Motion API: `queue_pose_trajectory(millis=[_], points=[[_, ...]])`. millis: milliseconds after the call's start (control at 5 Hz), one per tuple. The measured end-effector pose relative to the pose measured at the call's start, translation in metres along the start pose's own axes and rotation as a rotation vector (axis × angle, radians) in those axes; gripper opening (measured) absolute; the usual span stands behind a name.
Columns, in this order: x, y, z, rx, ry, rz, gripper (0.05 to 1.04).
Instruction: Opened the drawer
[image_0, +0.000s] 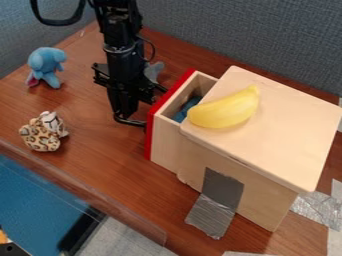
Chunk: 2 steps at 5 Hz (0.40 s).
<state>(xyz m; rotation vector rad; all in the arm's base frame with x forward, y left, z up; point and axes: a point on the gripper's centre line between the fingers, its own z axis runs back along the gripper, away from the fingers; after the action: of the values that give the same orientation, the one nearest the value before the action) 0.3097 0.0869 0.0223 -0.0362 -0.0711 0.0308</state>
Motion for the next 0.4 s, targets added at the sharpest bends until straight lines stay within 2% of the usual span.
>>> queue_pose_trajectory(millis=[400], points=[[-0.001, 0.025, 0.006, 0.023, -0.01, 0.022, 0.123]])
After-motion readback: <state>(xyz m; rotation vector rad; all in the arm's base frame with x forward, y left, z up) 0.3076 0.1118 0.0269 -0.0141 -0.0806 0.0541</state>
